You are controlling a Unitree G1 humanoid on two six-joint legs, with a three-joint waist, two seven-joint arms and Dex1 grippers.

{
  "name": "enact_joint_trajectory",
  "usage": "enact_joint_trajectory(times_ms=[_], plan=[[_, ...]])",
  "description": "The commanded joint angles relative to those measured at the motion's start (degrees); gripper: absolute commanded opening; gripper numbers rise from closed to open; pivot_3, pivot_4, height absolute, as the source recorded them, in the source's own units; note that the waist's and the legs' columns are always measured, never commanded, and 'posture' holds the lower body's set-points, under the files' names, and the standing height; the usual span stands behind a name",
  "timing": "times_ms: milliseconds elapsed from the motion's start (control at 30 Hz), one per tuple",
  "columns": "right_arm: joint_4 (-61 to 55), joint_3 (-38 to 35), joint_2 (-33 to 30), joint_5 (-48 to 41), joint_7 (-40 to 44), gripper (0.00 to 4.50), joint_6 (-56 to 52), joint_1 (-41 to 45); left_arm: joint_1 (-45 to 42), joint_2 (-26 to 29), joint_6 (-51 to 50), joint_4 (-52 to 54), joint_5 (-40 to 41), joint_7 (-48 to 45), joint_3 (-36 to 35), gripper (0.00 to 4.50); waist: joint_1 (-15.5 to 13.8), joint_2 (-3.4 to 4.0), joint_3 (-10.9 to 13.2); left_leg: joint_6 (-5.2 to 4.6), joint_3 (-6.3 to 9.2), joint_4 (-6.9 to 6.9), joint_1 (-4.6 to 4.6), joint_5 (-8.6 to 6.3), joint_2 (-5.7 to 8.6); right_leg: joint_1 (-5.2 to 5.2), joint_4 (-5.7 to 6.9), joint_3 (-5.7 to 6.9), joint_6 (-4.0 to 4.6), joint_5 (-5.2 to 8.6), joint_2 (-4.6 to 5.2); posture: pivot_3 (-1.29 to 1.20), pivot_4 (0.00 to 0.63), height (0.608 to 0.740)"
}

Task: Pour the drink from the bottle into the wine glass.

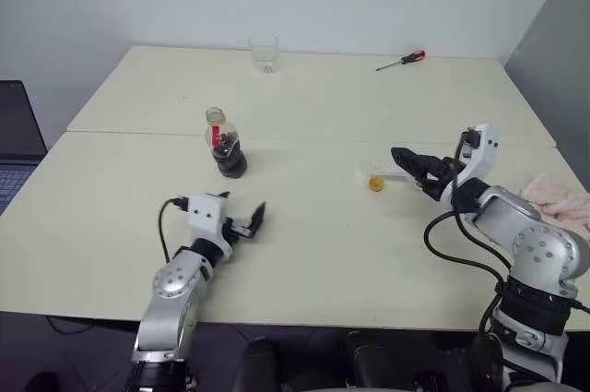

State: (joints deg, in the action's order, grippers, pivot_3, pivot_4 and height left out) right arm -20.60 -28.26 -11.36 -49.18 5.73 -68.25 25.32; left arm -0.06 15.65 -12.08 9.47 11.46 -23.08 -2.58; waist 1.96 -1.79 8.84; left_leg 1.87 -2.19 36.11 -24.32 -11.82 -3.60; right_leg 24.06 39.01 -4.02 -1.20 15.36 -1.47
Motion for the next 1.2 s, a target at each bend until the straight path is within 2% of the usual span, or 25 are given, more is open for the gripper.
enact_joint_trajectory(times_ms=[33,167,333,533,767,1200], plan=[[-2.9,-6.06,5.33,-11.5,-9.3,4.5,-3.83,0.43,-1.82,1.48,0.45,2.13,0.54,-5.97,4.89,4.46,0.03,0.0,-0.01,0.0,0.01,0.0,0.0,0.0,0.0,-0.01,0.0,0.01,0.0,0.0,0.0,0.0,0.15,0.74],[-1.56,-8.71,12.14,-16.44,-23.94,4.5,-2.25,1.19,-7.4,2.0,-3.13,-2.13,2.06,-11.95,8.83,4.46,0.03,0.03,-0.02,0.0,0.04,0.01,-0.01,0.0,0.03,0.0,-0.01,0.03,0.01,0.0,0.0,0.0,0.15,0.74],[0.92,-6.2,13.32,-13.99,-30.09,4.5,2.31,1.07,-15.06,2.74,-6.23,-5.93,2.59,-16.99,11.54,4.46,0.25,0.04,-0.02,-0.01,-0.04,0.01,-0.03,0.0,0.06,0.02,-0.06,0.09,0.01,0.01,-0.02,0.0,0.15,0.74],[5.88,-5.72,17.19,-16.92,-34.48,4.5,8.02,1.85,-16.12,4.44,-5.34,-7.39,-0.49,-16.66,11.92,4.46,1.49,0.07,-0.04,-0.01,0.05,-0.04,-0.03,0.0,-0.02,0.03,-0.05,0.01,0.02,0.02,-0.09,0.0,0.15,0.74],[14.16,-5.78,19.35,-18.5,-34.66,4.5,16.13,6.03,-14.1,4.83,-5.89,-5.34,-0.53,-16.36,11.79,4.46,1.55,0.11,-0.01,-0.01,0.14,-0.05,-0.03,0.0,-0.04,0.03,-0.04,0.0,0.06,0.04,-0.12,0.0,0.15,0.74],[27.81,-5.99,17.16,-17.5,-31.42,4.5,27.12,8.88,-12.46,5.45,-6.04,-3.59,-1.57,-14.75,11.42,4.46,1.45,0.12,-0.01,-0.01,0.13,-0.06,-0.03,0.0,-0.04,0.02,-0.04,0.01,0.07,0.04,-0.1,0.0,0.15,0.74]])
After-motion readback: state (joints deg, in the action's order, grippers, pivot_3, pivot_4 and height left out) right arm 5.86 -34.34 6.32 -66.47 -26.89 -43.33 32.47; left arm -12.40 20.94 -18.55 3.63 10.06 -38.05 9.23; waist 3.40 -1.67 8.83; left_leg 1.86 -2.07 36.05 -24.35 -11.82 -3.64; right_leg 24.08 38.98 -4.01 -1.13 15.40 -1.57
